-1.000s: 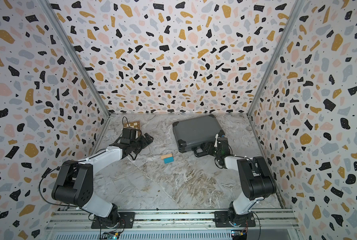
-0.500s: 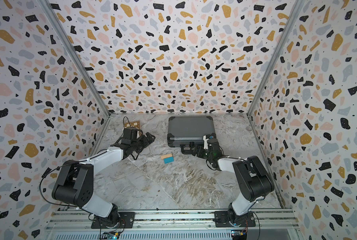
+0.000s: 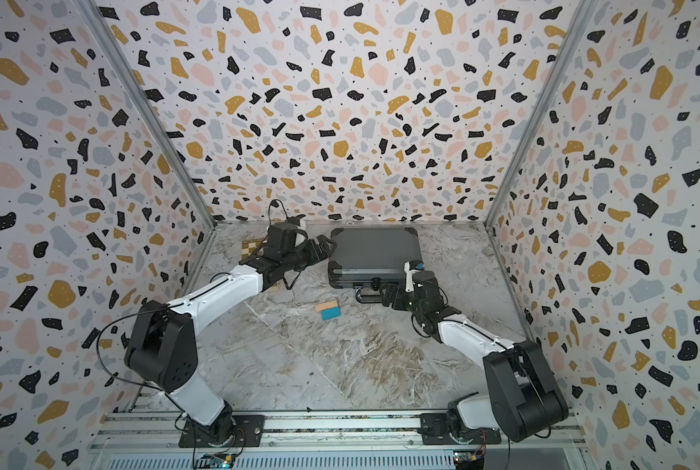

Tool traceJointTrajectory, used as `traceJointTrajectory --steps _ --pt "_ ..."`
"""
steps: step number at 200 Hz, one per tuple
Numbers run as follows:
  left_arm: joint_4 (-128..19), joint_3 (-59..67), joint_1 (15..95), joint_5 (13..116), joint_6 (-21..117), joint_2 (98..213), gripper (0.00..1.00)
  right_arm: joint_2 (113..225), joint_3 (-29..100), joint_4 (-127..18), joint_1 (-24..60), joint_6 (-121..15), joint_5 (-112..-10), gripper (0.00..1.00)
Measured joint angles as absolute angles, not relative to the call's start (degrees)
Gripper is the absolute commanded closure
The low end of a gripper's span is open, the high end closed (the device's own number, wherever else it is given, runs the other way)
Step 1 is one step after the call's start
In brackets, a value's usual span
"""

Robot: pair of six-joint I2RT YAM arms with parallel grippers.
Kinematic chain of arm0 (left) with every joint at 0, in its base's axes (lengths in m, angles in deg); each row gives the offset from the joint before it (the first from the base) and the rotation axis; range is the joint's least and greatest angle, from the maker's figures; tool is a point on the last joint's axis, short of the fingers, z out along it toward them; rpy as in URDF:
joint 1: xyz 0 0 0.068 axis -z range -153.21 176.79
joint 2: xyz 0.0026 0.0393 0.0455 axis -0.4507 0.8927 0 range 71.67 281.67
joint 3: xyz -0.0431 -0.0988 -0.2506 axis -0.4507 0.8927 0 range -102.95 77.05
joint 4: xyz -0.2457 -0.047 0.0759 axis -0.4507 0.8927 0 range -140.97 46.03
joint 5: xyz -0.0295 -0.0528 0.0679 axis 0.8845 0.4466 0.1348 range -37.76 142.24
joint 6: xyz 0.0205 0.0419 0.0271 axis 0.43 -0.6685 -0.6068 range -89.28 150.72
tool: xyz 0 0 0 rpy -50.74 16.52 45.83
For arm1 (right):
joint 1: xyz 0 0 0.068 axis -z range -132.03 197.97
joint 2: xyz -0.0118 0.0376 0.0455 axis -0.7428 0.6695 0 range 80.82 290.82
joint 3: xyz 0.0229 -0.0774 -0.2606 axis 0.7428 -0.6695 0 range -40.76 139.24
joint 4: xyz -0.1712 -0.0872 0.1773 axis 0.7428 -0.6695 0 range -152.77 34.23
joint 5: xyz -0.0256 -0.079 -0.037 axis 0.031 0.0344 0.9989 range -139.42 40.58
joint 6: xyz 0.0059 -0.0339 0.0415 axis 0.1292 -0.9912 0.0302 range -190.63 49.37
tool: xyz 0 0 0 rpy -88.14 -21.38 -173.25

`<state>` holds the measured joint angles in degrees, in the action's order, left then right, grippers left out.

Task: Open the poker set cases
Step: Open the fastener on the poker set case.

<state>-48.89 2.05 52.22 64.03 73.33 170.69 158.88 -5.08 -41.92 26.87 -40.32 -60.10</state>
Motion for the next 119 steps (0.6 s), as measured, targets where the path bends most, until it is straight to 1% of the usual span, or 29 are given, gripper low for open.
traceJointTrajectory --steps 47,119 --pt "-48.4 -4.9 53.7 67.6 73.4 180.1 0.01 163.0 -5.5 -37.6 27.0 -40.9 -63.1 0.04" --pt "-48.0 -12.1 55.1 70.3 73.4 186.9 0.01 172.0 -2.2 -32.9 27.1 -42.0 -67.4 0.04"
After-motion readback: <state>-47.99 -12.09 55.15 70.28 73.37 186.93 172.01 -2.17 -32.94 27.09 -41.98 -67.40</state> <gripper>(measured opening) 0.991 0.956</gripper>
